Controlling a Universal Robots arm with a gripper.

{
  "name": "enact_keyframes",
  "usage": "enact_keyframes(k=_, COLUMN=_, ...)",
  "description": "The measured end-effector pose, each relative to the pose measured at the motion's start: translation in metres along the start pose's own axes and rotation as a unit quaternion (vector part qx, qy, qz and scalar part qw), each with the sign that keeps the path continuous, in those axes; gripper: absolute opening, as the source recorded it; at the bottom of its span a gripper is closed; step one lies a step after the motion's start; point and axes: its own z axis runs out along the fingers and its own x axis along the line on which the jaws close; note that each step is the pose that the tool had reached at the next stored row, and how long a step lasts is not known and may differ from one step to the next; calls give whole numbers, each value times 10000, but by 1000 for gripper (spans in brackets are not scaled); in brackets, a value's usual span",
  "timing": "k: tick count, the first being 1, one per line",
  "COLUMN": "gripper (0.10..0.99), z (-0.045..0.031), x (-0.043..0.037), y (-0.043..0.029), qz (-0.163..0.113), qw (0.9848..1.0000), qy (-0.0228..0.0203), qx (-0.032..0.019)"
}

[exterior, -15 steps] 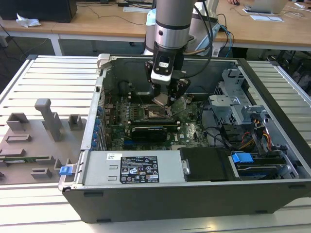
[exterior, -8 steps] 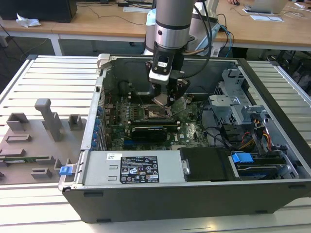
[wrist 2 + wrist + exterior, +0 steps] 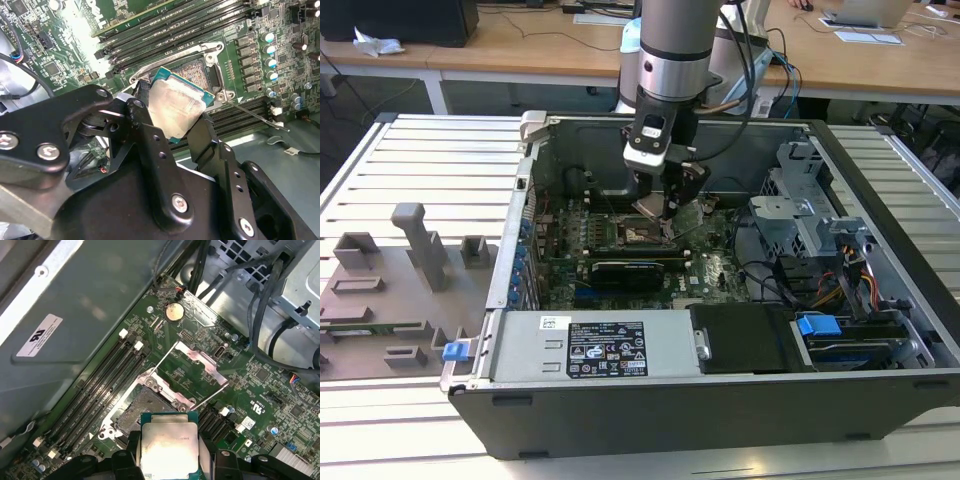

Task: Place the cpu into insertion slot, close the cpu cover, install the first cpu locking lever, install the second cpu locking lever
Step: 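Place the cpu into insertion slot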

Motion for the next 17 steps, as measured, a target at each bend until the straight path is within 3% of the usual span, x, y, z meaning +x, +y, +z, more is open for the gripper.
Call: enact_keyframes(k=17, gripper=541, z=2, x=0, y=0, qz=420, qw=9991, qy=-7, qx=7)
